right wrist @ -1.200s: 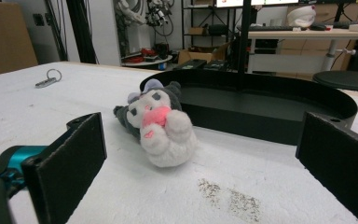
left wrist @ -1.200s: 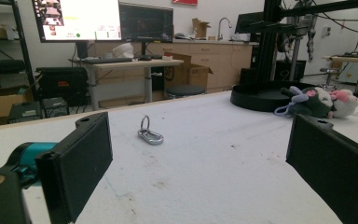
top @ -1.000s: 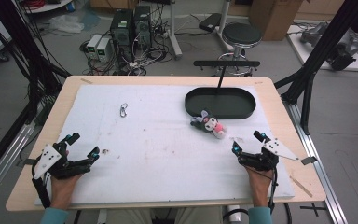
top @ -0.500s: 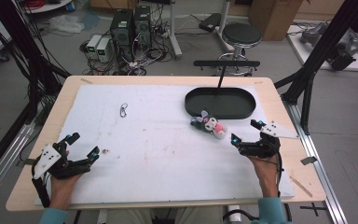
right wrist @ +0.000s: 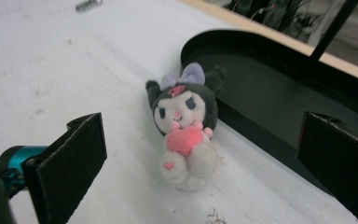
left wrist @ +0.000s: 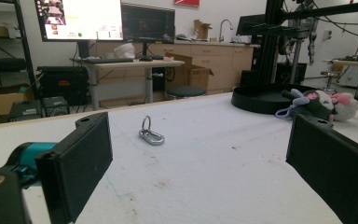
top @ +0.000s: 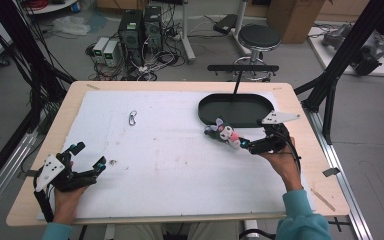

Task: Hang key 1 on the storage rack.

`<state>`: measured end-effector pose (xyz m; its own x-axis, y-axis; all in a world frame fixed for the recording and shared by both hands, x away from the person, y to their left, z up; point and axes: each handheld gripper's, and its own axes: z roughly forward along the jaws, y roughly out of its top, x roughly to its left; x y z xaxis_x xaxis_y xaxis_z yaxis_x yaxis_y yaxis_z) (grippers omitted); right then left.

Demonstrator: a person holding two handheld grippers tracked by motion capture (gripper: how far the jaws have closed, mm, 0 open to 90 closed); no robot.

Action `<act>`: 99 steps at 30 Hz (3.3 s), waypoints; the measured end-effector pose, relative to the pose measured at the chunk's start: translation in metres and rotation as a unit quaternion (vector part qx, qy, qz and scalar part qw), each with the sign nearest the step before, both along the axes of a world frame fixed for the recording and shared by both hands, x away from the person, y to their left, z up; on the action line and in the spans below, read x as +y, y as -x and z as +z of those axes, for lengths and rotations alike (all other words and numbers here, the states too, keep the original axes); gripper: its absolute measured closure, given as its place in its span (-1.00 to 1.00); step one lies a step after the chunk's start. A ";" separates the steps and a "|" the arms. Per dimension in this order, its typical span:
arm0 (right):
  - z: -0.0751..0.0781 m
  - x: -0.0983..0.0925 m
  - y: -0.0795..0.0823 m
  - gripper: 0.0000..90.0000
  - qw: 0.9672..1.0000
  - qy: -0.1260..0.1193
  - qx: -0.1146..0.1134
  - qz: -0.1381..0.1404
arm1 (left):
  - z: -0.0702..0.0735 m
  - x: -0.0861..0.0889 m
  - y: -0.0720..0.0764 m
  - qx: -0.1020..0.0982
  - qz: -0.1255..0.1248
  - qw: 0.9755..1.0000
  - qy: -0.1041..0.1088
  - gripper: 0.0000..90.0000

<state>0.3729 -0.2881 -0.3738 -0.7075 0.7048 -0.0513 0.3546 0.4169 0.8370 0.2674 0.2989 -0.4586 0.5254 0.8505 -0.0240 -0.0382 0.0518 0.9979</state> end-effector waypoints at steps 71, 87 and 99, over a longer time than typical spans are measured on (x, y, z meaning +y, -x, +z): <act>-0.036 0.050 -0.054 0.20 0.960 0.234 0.137 0.063 | 0.000 -0.001 0.000 -0.002 0.003 1.000 -0.002 -0.84; -0.010 0.030 -0.045 0.21 0.983 0.140 0.110 0.040 | 0.000 -0.001 0.000 -0.002 0.004 1.000 -0.003 -0.84; 0.010 0.015 -0.044 0.21 0.993 0.086 0.076 0.006 | 0.000 -0.001 0.000 -0.001 0.004 1.000 -0.005 -0.84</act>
